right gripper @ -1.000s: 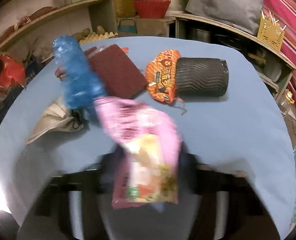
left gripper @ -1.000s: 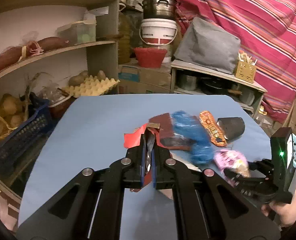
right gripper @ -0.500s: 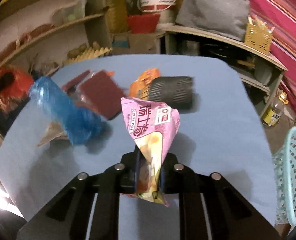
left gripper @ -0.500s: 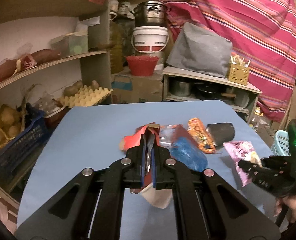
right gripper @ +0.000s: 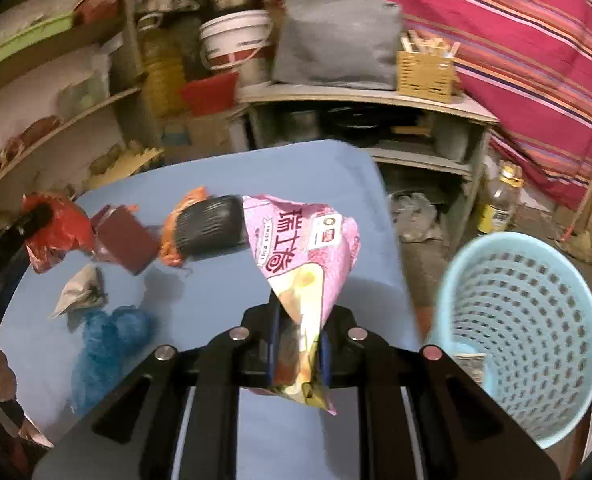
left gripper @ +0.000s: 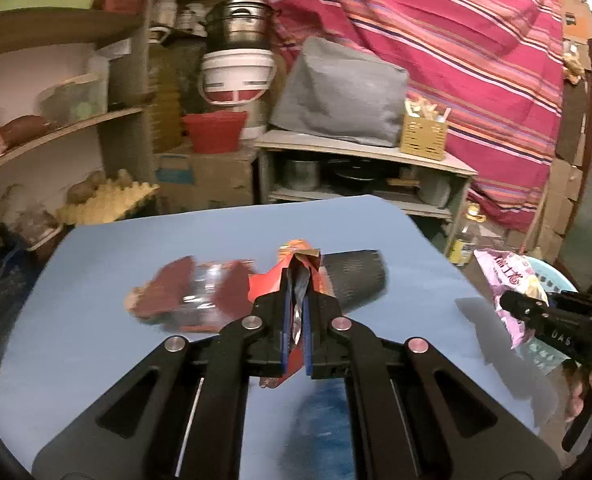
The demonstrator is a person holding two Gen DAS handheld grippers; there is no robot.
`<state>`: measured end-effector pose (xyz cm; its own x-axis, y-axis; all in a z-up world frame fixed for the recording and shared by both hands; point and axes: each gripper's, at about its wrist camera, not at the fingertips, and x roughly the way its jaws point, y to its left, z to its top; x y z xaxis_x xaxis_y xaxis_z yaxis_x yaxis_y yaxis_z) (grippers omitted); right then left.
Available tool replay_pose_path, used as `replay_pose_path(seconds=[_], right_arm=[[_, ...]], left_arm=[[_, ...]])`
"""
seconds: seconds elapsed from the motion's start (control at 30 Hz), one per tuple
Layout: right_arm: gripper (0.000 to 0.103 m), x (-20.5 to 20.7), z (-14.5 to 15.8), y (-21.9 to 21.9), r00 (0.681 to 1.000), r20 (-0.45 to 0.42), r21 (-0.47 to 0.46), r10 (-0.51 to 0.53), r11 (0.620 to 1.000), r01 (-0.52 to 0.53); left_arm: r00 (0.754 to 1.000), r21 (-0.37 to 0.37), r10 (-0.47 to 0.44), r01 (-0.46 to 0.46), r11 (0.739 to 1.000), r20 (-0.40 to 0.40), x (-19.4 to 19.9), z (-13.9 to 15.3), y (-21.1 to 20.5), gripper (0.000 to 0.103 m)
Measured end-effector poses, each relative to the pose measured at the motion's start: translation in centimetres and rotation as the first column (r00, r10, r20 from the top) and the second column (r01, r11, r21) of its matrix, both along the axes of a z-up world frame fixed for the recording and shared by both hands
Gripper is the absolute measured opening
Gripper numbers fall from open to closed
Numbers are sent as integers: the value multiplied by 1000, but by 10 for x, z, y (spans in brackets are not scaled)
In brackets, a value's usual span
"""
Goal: Collect trash
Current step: 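Carry both items over the blue basket and open both tools to drop them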
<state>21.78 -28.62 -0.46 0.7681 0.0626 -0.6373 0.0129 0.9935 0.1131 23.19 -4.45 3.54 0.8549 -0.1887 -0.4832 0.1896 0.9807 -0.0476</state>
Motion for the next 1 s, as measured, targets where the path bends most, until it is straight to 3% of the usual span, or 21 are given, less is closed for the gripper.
replay_pose_path(seconds=[0.37, 0.53, 0.7, 0.93, 0.97, 1.0], right_arm=[[16, -35, 17, -103, 980, 65, -19, -187, 982, 189], [16, -51, 13, -164, 952, 44, -9, -303, 953, 304], [16, -64, 1, -215, 921, 4, 31, -389, 921, 389], [16, -66, -10, -239, 906, -25, 48, -422, 905, 423], [16, -66, -11, -241, 905, -27, 50, -424, 904, 424], [16, -65, -11, -241, 905, -30, 51, -424, 904, 425]], left_arm=[[984, -17, -179, 179, 984, 22, 2, 11, -117, 3], [951, -30, -305, 306, 951, 42, -8, 17, -193, 3], [915, -34, -404, 404, 914, -2, -10, -3, -270, 3], [870, -56, -483, 480, 876, -102, 1, -30, -327, 4], [865, -56, -489, 486, 872, -114, 2, -33, -331, 6], [861, -58, -492, 489, 870, -129, 5, -35, -335, 19]])
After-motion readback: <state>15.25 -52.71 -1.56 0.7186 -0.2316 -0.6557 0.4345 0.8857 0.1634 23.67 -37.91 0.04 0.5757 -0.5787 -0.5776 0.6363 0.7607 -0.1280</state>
